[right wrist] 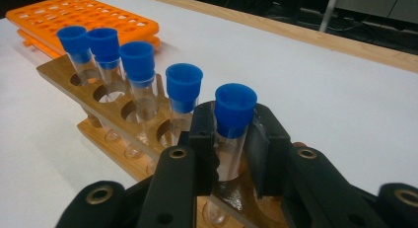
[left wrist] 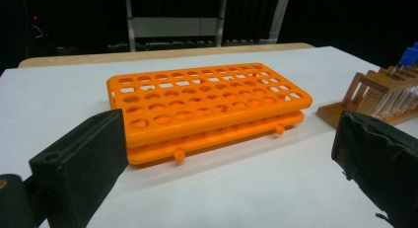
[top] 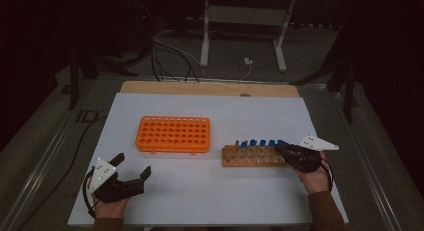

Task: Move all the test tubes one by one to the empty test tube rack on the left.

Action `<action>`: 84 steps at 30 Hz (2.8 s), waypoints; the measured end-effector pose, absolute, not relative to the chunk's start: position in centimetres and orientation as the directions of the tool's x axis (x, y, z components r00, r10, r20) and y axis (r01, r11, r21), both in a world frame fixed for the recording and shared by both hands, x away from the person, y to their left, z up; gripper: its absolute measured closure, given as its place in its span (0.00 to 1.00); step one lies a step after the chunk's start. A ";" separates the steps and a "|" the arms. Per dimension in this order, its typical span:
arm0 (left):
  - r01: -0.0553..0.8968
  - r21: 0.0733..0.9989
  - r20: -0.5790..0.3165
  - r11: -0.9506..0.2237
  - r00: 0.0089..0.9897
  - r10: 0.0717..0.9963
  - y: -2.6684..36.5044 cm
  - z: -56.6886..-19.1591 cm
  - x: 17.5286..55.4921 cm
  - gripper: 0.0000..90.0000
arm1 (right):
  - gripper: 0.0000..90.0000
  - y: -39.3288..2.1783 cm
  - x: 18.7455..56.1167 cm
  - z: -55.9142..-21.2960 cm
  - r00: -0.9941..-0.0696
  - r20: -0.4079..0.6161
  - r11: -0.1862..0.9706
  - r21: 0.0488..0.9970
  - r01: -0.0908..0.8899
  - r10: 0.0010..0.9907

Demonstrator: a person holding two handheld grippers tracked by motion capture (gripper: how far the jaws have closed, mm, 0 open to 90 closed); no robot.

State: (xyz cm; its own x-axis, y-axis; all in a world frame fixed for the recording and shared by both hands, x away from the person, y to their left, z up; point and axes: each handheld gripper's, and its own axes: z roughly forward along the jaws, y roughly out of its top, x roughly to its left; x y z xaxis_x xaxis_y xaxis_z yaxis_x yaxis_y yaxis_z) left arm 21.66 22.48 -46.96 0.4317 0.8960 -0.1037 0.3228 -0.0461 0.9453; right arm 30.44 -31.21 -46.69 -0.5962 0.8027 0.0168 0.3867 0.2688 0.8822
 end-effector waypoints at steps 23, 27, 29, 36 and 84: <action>0.306 0.946 -0.052 -0.103 0.461 0.886 21.1 -46.6 21.7 0.01 | 0.86 -31.7 30.0 -44.3 -0.582 0.049 0.210 0.905 0.370 0.812; 0.288 0.950 -0.036 -0.117 0.476 0.879 20.3 -45.6 22.2 0.01 | 0.86 -31.5 30.0 -43.3 -0.583 0.043 0.209 0.910 0.359 0.811; 0.284 0.951 -0.034 -0.118 0.479 0.877 20.1 -45.4 22.3 0.01 | 0.86 -31.5 30.0 -42.8 -0.583 0.044 0.206 0.912 0.356 0.811; 0.276 0.955 -0.053 -0.108 0.517 0.854 18.2 -43.6 23.4 0.02 | 0.86 -31.3 29.6 -40.7 -0.594 0.035 0.207 0.920 0.333 0.803; 0.272 0.930 -0.074 -0.246 0.796 0.601 2.3 -42.8 27.4 0.39 | 0.85 -20.1 28.2 -39.7 -0.800 0.090 0.250 0.924 0.290 0.593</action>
